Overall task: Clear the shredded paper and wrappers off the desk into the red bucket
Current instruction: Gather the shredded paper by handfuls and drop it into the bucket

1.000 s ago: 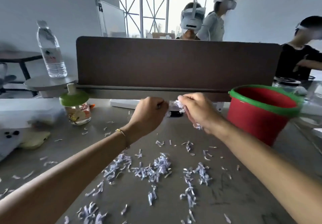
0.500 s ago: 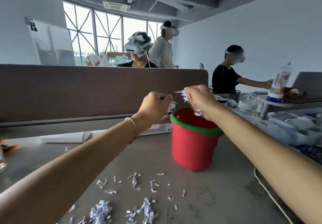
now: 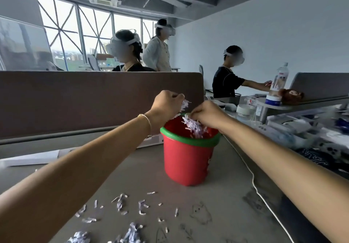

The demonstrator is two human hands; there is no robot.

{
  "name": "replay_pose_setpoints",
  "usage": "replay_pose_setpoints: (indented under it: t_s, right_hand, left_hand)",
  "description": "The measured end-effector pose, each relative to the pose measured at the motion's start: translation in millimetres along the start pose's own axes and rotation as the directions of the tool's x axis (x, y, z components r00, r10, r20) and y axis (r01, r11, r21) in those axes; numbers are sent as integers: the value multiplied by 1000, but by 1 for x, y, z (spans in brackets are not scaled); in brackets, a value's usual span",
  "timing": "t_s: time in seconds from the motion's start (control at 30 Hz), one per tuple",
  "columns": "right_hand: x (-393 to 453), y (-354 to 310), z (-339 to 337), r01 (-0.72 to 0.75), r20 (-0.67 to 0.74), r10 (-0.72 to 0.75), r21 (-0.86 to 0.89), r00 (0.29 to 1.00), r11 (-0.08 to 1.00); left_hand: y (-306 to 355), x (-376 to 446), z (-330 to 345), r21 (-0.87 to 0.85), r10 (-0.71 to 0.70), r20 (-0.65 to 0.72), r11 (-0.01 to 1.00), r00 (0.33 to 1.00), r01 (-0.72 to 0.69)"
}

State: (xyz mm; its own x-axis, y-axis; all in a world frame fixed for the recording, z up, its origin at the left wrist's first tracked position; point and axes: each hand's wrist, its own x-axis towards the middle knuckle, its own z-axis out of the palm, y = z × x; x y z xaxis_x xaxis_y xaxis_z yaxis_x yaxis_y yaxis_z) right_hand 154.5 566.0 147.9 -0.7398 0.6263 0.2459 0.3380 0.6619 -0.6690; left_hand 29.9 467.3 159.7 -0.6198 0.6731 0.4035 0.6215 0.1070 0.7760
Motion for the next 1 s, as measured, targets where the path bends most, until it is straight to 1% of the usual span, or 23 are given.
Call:
replay_pose_setpoints:
  t_s: [0.07,0.1,0.17,0.3,0.47,0.6,0.77,0.83,0.93,1.0]
  right_hand:
    - [-4,4,-4,-35,76,33,18,997,999]
    - [-5,7,-6,-40,87,39,17,995,999]
    - [-8,9,-12,-13,58,13,-8,998,1000]
    - [-17,14,-22,18,-24,-19,-24,1000,1000]
    - [-30,14,-34,34,-48,-37,-54,998,998]
    - [-38,12,-39,53,-49,-58,-92,997,994]
    - [-40,13,-40,46,-63,-53,-106,997,993]
    - [-41,11,-40,51,-68,-59,-119,996,992]
    - [-43,10,-39,49,-71,-59,-130,996,990]
    - [-44,9,-38,49,-83,-61,-145,995,988]
  left_hand:
    - [0,6,8,-3,-6,10,1000,1000,6]
    - [0,8,12,-4,-10,9,1000,1000,10]
    - [-1,11,20,11,-6,4,1000,1000,6]
    - [-4,14,31,116,39,38,992,999,-43]
    - [-9,17,39,224,41,189,971,981,-84]
    - [-10,17,39,278,74,276,948,958,-153]
    - [-7,14,36,326,110,395,911,912,-251]
    - [-4,11,33,355,95,461,892,882,-282]
    - [0,7,30,360,49,577,880,815,-308]
    - [3,3,27,390,48,597,855,801,-342]
